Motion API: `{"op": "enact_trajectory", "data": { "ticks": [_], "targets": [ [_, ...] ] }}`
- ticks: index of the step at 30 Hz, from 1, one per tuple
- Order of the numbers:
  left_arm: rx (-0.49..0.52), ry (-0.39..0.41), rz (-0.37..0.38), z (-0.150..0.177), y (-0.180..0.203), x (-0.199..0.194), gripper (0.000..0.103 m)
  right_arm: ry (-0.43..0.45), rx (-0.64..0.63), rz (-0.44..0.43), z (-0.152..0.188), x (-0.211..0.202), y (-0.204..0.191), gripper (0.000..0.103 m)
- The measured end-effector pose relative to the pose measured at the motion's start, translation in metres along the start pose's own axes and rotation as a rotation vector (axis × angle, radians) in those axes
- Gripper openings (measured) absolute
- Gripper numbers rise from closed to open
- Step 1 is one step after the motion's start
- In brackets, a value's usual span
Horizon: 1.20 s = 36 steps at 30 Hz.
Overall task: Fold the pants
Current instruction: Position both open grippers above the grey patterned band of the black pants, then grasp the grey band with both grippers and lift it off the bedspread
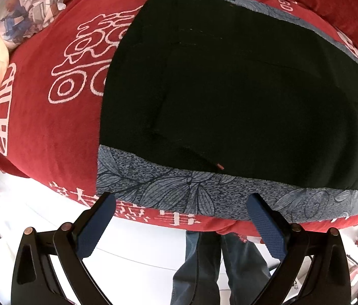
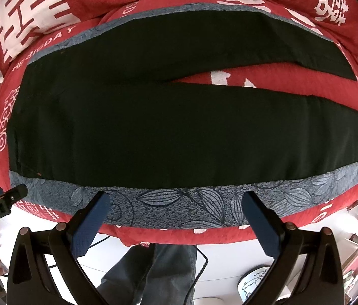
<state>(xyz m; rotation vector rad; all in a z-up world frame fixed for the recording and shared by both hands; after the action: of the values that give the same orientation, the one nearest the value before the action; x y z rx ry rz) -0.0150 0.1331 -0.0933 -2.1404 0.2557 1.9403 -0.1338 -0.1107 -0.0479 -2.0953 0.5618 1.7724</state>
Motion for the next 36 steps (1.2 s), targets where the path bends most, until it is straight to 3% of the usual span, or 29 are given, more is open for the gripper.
{"op": "enact_trajectory", "data": {
  "ticks": [5,30,33,36],
  "targets": [
    [-0.007,0.002,0.004,0.011,-0.002,0.007,0.103,0.001,-0.005,0.0,0.0,0.0,-0.001,0.103],
    [-0.024,0.009,-0.001,-0.001,0.013,-0.006,0.103,0.012,0.005,0.003,-0.001,-0.002,0.0,0.103],
    [-0.036,0.016,0.024,-0.001,0.011,-0.007,0.103,0.01,0.026,-0.018,0.0,-0.002,0.002,0.103],
    [-0.074,0.042,0.111,-0.001,0.007,-0.009,0.103,0.005,0.093,-0.125,0.0,0.0,0.005,0.103]
  ]
}}
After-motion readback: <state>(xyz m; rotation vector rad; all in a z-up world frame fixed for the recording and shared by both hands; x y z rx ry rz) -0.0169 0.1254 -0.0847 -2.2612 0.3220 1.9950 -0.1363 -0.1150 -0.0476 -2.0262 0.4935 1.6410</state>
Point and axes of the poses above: each gripper's, at about its wrist camera, not at the fingertips, and x roughly the way its jaws point, y to its right, z to its underside, the point moved 5 cm from there along x, roughly the way its jaws point, and after that the axes turned 7 degrees about y, right-handed, at the moved point
